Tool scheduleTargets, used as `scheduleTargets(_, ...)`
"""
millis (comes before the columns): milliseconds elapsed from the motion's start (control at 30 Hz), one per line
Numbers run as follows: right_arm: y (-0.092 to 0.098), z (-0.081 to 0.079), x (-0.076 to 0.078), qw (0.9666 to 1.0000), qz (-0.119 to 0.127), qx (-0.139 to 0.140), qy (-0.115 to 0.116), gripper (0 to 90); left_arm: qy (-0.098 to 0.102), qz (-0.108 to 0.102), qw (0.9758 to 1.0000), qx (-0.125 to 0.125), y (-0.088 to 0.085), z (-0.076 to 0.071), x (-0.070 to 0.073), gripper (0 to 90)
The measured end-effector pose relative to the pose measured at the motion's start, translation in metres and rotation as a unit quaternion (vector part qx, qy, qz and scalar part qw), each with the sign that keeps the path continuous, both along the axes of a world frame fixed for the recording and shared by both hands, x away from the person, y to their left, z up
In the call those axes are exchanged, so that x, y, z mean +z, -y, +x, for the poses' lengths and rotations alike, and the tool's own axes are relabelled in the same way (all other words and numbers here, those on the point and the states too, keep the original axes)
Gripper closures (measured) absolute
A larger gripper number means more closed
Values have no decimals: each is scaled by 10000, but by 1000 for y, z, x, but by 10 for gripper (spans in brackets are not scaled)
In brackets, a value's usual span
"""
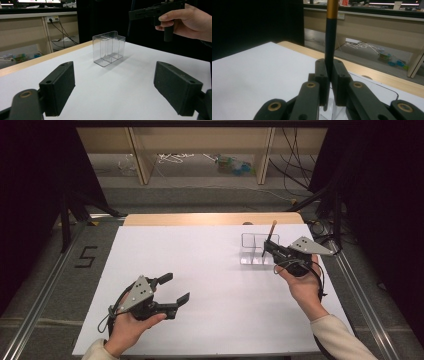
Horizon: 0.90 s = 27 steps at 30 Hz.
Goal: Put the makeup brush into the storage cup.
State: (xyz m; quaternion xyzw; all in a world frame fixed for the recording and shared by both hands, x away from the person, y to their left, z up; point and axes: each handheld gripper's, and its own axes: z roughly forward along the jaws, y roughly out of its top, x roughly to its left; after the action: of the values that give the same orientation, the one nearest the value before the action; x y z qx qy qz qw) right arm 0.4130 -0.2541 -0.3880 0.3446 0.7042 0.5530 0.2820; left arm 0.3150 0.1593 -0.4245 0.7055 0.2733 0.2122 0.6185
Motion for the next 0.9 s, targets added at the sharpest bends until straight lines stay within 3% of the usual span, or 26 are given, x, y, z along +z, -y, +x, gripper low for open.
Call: scheduleTargets(900, 2, 6, 1, 10000, 30, -80, -51, 843, -1, 7, 10000, 2, 0, 0, 0, 170)
